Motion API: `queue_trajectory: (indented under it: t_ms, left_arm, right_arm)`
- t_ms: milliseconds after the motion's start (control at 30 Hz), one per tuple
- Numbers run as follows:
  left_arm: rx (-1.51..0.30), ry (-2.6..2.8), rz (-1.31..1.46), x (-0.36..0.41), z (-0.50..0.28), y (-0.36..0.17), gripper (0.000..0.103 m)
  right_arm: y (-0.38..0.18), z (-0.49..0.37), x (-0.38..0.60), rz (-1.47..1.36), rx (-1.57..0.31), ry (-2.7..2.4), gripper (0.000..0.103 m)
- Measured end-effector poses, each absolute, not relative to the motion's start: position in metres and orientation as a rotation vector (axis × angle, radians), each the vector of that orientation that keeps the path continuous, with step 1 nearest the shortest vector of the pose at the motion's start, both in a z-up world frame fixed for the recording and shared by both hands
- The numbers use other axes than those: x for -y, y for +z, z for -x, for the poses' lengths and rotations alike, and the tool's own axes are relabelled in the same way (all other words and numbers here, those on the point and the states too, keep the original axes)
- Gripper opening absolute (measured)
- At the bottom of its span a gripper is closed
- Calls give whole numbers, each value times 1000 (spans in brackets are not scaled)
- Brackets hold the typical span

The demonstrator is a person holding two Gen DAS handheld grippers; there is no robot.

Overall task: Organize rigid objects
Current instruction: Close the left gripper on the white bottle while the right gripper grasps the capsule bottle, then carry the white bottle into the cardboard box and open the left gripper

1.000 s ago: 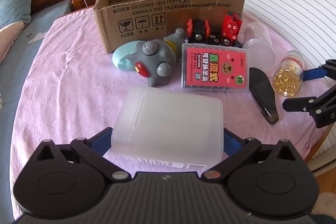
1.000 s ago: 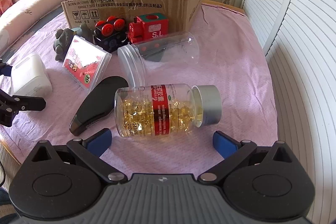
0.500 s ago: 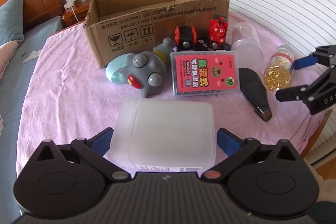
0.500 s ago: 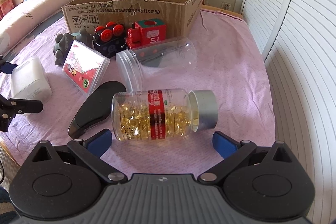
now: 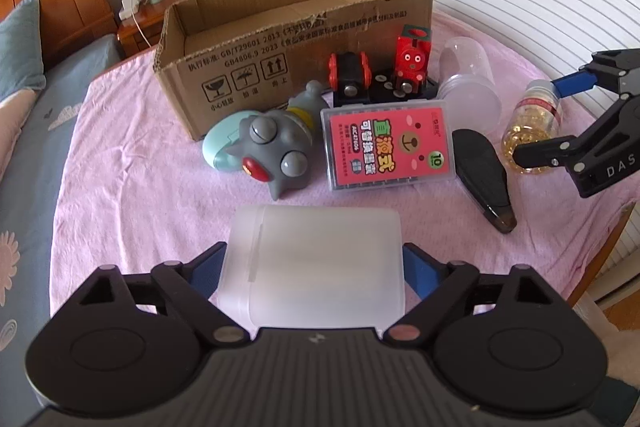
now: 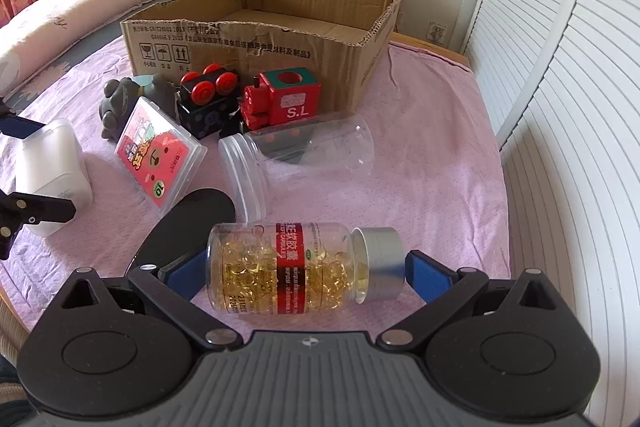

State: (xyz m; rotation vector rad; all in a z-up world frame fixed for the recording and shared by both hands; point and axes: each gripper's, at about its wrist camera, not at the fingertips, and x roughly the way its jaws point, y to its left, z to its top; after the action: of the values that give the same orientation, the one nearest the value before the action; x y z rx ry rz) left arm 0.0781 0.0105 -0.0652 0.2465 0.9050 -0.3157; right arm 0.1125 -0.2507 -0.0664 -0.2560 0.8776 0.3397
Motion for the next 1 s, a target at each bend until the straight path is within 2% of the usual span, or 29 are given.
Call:
queue_trajectory:
  t_ms: [200,633,1000]
  left_arm:
    - [-913,-294,-242,-11,-78,-66,86]
    - [-932,-352,-247,-12,-86,-58,83]
    - [-866,-420,-302,-14,-102,-4,83]
  right_arm:
    - [-65,-113,248,288,-886,345,96]
    - [-56,-114,248,289,-913,383,95]
    - [-11,-124,251,280,-834,422,95]
